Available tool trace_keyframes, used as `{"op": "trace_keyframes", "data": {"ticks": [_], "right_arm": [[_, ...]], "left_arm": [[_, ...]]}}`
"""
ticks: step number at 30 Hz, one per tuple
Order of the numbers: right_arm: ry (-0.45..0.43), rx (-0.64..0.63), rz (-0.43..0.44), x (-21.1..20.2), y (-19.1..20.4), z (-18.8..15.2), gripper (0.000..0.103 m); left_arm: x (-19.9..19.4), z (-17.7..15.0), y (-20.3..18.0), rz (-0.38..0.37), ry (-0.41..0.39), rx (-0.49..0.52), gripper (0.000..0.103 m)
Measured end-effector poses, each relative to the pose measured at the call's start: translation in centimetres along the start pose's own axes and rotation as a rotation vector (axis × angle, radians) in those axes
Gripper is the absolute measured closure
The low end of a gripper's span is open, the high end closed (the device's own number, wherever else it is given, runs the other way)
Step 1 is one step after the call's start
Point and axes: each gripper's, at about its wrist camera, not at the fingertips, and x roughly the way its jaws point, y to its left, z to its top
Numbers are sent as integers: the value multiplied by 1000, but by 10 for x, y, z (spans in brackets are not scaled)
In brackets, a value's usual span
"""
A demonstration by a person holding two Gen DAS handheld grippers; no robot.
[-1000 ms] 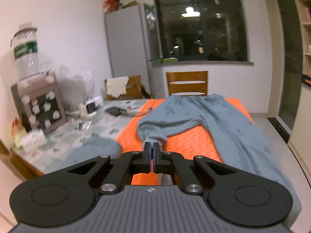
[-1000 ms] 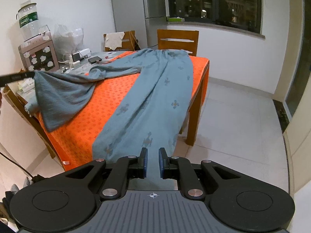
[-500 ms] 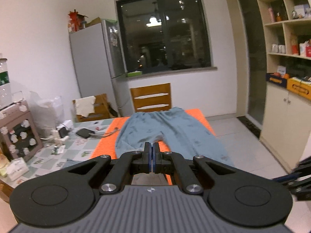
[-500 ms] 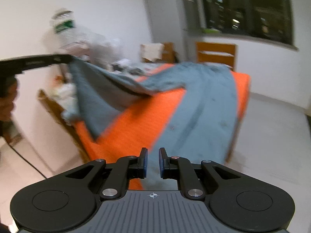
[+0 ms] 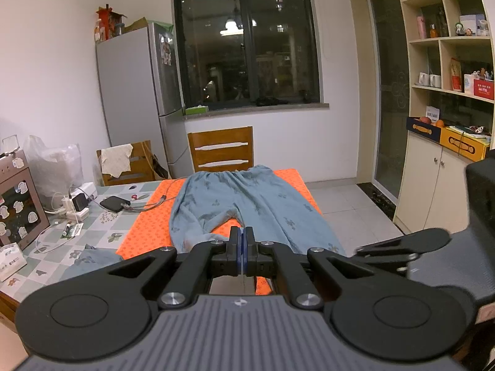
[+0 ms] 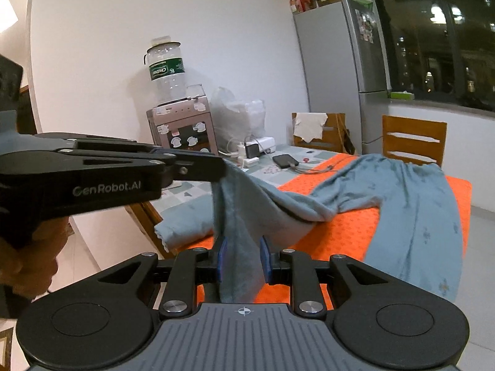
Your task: Fold clothes
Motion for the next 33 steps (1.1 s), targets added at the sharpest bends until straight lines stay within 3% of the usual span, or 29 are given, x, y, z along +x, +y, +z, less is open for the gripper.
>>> {"op": "trace_keyframes", "data": {"ticks": [5,24,33], "right_arm": [[-2,-25,-30,17,10,-1,77],[-74,-42,-75,3,10,8,77],[-37,-41,-76,11,8,5,77]], "left_arm": [[-2,0,3,-7,1,1,102],[-1,-7,5,-4,-2,-29,102],[0,-10,5,-4,-2,-57,101]]}}
